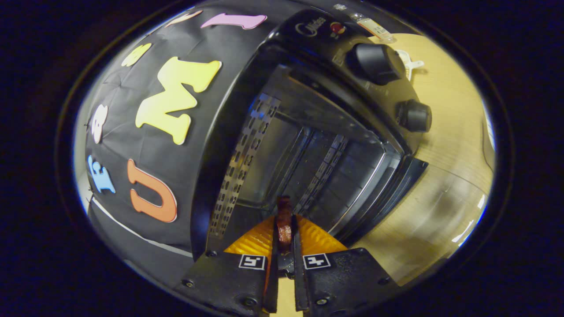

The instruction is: Open the toaster oven, put the food inside, and close the toaster oven door.

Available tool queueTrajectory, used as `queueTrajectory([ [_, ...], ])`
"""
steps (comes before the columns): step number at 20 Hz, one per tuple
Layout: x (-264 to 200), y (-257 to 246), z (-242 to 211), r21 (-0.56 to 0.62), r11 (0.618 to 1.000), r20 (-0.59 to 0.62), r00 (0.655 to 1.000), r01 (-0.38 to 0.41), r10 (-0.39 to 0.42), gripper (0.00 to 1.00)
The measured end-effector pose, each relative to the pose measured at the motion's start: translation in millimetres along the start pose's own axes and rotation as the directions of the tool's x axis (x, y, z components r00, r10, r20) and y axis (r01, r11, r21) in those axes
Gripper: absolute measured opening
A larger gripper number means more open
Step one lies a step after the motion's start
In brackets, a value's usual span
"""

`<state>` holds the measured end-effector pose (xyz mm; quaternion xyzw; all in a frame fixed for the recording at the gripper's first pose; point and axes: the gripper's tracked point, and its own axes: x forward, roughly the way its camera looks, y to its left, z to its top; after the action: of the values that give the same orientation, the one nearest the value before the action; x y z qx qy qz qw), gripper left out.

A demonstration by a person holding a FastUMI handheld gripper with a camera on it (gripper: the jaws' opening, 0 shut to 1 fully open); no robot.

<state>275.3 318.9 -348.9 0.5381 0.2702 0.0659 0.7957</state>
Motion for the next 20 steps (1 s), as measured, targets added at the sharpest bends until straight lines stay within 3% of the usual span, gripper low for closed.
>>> queueTrajectory([
  [5, 8, -4, -4, -0.132, 0.99, 0.0, 0.999, 0.042, -0.043, 0.2],
  [7, 3, -9, -8, -0.222, 0.972, -0.016, 0.997, 0.07, -0.076, 0.27],
  [11, -11, -12, 1, -0.419, 0.901, 0.001, 0.993, 0.109, -0.12, 0.91],
  [12, -15, -12, 3, -0.457, 0.881, 0.008, 0.991, 0.12, -0.131, 0.97],
  [15, -29, -9, 10, -0.532, 0.838, 0.005, 0.991, 0.118, -0.136, 0.97],
  [20, -73, -2, 12, -0.673, 0.732, -0.014, 0.988, 0.105, -0.155, 0.98],
])
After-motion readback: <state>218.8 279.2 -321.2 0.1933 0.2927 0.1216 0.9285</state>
